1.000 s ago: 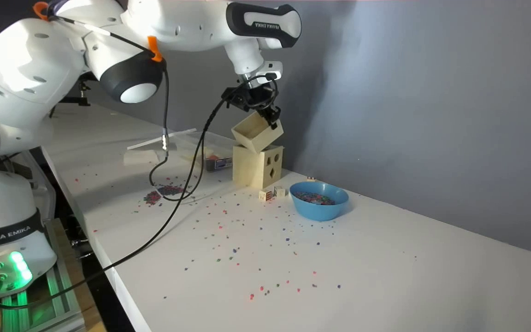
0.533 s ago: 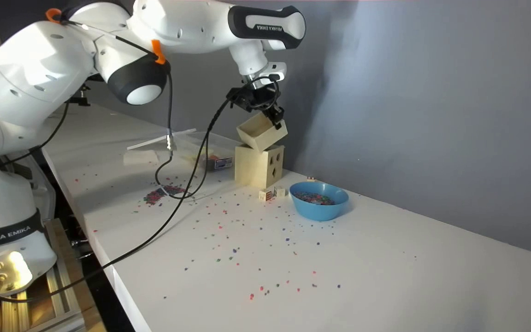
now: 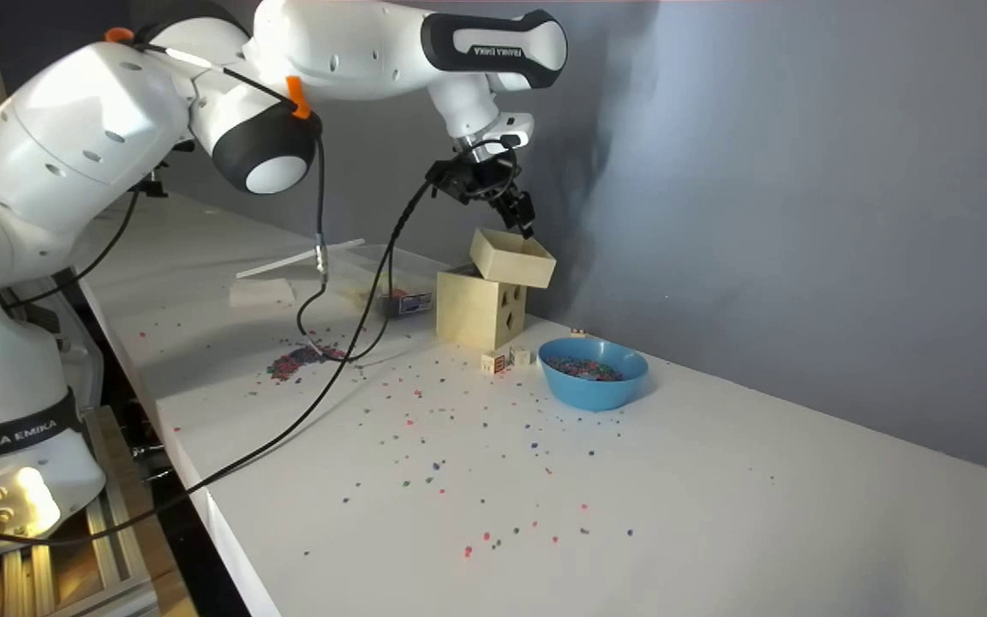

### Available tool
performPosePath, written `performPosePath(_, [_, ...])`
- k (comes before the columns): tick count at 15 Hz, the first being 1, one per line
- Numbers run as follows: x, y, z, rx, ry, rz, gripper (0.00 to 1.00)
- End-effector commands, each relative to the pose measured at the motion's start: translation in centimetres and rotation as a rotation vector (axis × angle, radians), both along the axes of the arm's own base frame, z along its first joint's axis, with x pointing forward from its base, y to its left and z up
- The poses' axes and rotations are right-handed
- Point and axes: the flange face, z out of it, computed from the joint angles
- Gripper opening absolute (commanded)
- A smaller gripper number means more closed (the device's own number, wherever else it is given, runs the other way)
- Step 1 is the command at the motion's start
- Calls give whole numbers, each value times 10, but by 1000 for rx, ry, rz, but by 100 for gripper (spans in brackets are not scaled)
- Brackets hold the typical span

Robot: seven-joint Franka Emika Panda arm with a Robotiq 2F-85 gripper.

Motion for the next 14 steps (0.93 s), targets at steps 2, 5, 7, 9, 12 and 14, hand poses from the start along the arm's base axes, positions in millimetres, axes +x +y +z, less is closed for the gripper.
performPosePath(2, [-6, -1, 24, 10, -15, -4, 98])
performPosePath(5, [-11, 1, 32, 12, -20, -4, 100])
performPosePath(7, [-12, 1, 37, 14, -25, -9, 100])
performPosePath(9, [-13, 1, 40, 16, -25, -8, 100])
performPosePath(12, [-13, 1, 41, 15, -28, -7, 100])
performPosePath(14, [-14, 2, 44, 11, -33, -4, 100])
